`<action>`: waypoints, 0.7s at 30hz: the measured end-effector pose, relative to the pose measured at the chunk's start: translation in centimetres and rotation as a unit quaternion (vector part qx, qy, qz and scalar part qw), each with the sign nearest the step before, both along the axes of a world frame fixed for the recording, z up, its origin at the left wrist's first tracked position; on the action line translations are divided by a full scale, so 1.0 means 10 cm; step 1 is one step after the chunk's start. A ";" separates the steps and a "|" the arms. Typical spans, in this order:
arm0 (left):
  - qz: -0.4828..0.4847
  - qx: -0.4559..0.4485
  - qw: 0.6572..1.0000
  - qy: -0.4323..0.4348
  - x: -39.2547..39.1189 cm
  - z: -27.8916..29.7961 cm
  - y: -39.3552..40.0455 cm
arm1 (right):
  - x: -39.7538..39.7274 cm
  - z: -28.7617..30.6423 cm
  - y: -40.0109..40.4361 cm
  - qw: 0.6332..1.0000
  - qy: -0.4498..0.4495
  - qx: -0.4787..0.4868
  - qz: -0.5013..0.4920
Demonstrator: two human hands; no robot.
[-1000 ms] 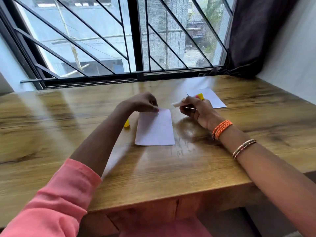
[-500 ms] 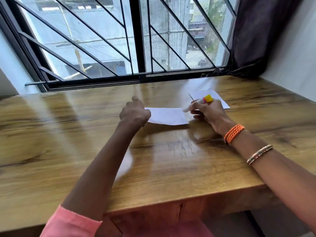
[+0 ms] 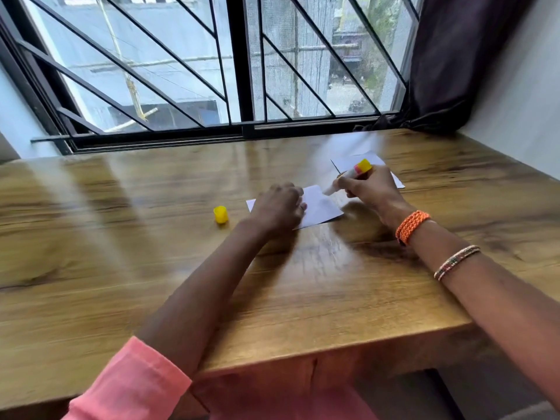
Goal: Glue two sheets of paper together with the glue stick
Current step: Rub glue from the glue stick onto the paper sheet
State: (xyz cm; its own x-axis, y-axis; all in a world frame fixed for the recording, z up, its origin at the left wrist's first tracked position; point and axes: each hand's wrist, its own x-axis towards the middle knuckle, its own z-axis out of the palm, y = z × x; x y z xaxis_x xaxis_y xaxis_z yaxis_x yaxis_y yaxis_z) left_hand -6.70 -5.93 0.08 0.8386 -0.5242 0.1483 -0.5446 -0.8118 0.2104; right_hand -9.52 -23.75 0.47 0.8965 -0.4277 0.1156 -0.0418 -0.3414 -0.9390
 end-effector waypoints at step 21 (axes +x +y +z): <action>-0.009 0.042 0.999 0.003 0.04 -0.12 0.00 | 0.20 0.05 0.13 0.992 -0.001 -0.125 -0.020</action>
